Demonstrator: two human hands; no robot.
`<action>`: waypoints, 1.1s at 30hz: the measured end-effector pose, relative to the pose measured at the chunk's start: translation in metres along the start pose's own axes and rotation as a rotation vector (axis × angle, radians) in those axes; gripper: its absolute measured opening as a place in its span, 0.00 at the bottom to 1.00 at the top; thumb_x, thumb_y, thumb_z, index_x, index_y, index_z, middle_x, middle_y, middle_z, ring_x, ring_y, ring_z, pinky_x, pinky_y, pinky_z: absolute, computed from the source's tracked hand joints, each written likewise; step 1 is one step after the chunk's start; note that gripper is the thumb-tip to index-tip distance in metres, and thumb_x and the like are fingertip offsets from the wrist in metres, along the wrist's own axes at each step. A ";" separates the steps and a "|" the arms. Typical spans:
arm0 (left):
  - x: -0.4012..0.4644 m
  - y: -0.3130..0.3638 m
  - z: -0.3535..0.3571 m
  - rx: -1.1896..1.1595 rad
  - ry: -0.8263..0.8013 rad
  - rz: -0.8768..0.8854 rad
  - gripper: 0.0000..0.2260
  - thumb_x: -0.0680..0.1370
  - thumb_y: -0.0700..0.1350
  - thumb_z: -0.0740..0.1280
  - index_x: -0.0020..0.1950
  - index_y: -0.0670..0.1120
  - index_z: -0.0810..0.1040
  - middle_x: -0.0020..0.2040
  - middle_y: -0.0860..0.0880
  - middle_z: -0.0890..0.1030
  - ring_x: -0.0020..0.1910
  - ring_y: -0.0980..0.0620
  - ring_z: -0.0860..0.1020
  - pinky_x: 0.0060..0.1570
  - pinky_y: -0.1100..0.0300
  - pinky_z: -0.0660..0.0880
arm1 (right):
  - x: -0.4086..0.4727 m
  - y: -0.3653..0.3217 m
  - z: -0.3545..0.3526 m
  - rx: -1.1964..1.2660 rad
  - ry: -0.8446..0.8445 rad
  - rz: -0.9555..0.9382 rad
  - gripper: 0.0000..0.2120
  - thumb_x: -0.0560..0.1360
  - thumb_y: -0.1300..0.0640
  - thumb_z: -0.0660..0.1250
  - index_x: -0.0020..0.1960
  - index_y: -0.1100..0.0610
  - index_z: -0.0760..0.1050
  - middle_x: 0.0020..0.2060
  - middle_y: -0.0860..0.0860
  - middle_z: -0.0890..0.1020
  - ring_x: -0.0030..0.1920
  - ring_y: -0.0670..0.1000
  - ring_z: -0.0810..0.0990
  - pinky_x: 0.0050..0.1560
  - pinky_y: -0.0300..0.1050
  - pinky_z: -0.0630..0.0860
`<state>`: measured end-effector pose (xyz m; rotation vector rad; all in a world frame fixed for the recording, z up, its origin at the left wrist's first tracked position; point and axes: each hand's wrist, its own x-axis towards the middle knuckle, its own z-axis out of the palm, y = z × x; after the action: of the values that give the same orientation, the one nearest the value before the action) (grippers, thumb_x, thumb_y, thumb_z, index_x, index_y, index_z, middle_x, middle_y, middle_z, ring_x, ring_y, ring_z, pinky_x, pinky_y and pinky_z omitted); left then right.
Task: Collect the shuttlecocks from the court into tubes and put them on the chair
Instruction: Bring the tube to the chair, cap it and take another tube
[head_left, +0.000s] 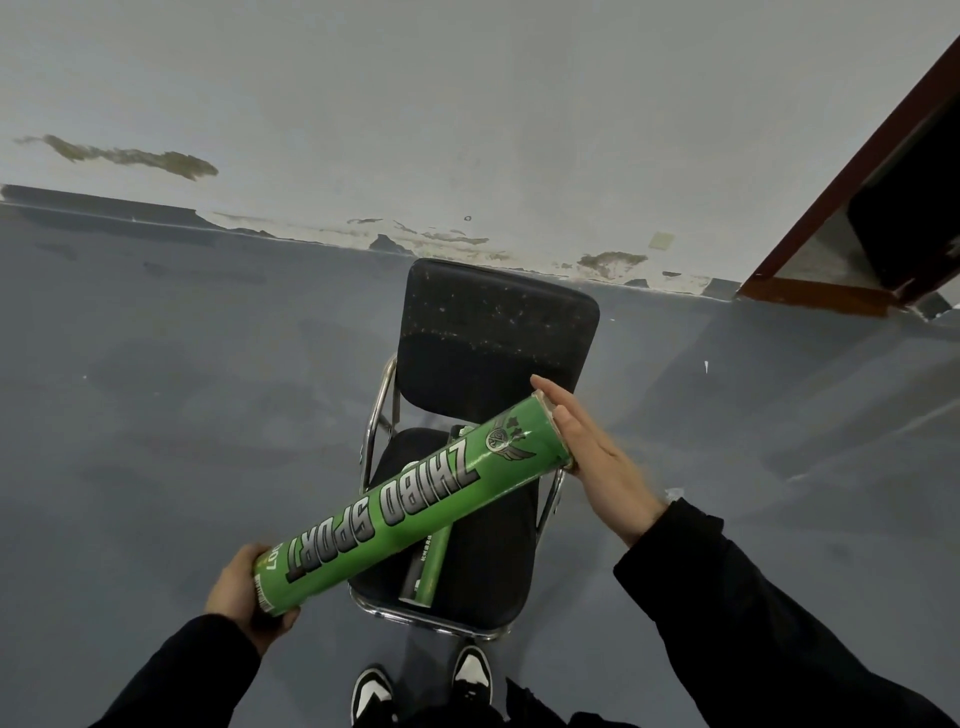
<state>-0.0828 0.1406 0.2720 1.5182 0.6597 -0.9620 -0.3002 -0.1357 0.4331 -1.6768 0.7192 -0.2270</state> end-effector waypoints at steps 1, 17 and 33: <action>-0.003 0.000 -0.002 0.003 0.012 -0.003 0.09 0.80 0.49 0.61 0.40 0.50 0.73 0.23 0.49 0.75 0.30 0.47 0.74 0.25 0.61 0.73 | -0.001 0.000 -0.001 -0.027 -0.070 0.014 0.22 0.81 0.34 0.49 0.74 0.30 0.58 0.70 0.31 0.66 0.73 0.39 0.67 0.71 0.36 0.67; -0.017 0.037 -0.011 -0.110 -0.224 0.029 0.12 0.82 0.50 0.60 0.43 0.45 0.75 0.30 0.45 0.81 0.26 0.45 0.80 0.35 0.52 0.78 | -0.019 0.013 0.006 -0.030 0.056 -0.308 0.21 0.73 0.59 0.56 0.63 0.46 0.73 0.61 0.46 0.77 0.61 0.53 0.78 0.55 0.52 0.79; -0.025 0.100 -0.019 -0.032 -0.404 0.816 0.16 0.83 0.45 0.55 0.57 0.38 0.79 0.53 0.43 0.83 0.48 0.51 0.83 0.47 0.64 0.79 | -0.008 0.040 0.008 0.715 0.153 0.472 0.23 0.79 0.38 0.61 0.69 0.49 0.73 0.61 0.59 0.83 0.59 0.63 0.84 0.60 0.64 0.79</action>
<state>-0.0073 0.1438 0.3450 1.3231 -0.2378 -0.5788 -0.3158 -0.1279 0.3956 -0.7916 0.9844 -0.2401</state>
